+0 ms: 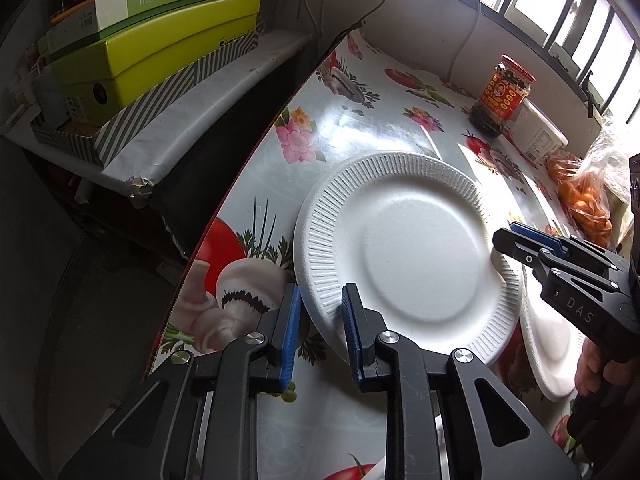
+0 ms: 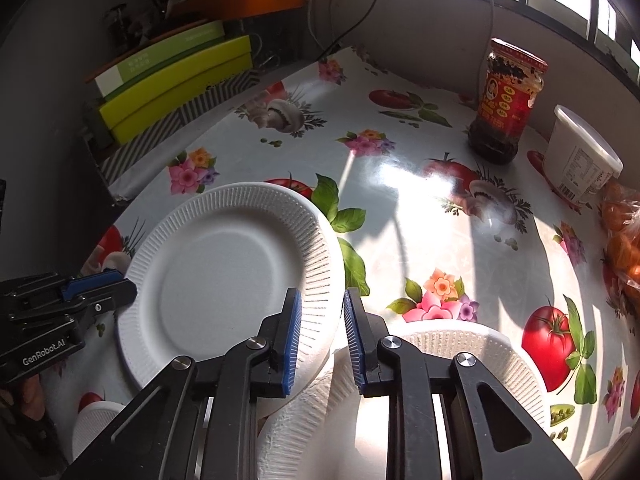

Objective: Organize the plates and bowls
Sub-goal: 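Close the left gripper on a plate rim while the right gripper closes on another plate rim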

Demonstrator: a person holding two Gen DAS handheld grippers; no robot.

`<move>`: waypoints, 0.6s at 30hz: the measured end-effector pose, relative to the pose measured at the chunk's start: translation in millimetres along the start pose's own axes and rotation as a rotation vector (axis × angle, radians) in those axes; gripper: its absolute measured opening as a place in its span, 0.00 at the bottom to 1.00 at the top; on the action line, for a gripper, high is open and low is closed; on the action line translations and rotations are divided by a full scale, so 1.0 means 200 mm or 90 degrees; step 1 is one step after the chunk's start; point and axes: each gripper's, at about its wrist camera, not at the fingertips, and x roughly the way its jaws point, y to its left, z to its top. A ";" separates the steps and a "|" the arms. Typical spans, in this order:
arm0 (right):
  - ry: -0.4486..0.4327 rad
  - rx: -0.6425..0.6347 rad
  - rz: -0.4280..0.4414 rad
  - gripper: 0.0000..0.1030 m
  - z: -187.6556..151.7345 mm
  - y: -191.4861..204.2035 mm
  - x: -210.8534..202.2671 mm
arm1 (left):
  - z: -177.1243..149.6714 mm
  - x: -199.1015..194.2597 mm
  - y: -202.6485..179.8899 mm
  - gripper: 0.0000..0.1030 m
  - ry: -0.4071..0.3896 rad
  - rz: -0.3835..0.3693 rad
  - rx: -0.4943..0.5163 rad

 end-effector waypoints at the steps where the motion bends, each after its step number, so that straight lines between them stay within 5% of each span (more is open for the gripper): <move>1: 0.001 0.000 0.000 0.21 0.00 0.00 0.00 | 0.00 0.00 0.00 0.22 0.000 -0.001 -0.002; 18: -0.005 0.017 0.007 0.17 -0.01 0.00 -0.04 | -0.01 -0.05 0.03 0.17 -0.010 0.005 -0.010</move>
